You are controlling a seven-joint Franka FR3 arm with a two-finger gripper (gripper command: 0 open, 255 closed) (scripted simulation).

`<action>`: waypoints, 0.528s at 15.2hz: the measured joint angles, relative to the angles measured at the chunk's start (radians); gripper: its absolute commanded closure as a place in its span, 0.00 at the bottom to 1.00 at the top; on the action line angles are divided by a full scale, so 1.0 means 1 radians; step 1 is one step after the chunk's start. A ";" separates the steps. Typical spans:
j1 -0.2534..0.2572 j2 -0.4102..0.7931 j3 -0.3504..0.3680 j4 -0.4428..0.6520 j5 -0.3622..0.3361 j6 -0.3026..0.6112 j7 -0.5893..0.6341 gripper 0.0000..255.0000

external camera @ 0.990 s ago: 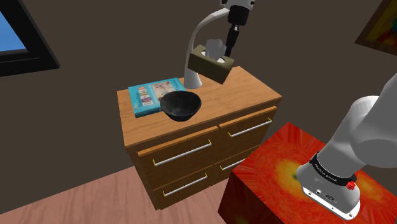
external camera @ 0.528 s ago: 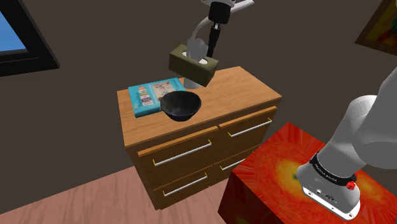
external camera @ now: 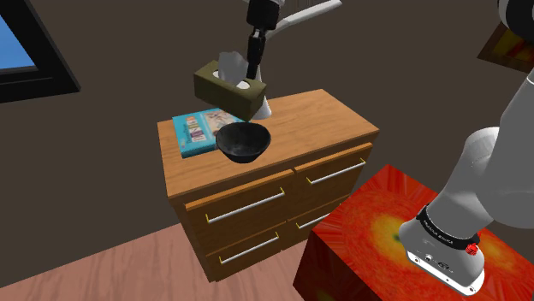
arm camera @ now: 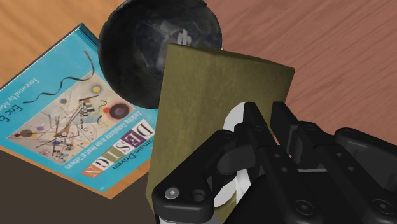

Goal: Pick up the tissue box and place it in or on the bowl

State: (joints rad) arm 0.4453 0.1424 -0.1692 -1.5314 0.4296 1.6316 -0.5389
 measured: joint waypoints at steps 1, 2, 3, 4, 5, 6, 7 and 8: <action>0.004 0.003 0.003 -0.004 0.001 0.010 0.004 1.00; 0.006 0.004 0.005 -0.016 0.001 0.023 0.003 1.00; 0.007 0.005 0.005 -0.027 0.002 0.034 -0.001 1.00; 0.008 0.006 0.005 -0.036 0.002 0.043 -0.004 1.00; 0.008 0.006 0.006 -0.048 0.003 0.054 -0.008 1.00; 0.009 0.007 0.006 -0.061 0.004 0.068 -0.013 1.00; 0.009 0.007 0.006 -0.076 0.005 0.082 -0.019 1.00; 0.011 0.004 0.007 -0.093 0.005 0.096 -0.023 1.00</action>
State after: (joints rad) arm 0.4561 0.1462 -0.1623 -1.6248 0.4349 1.7274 -0.5619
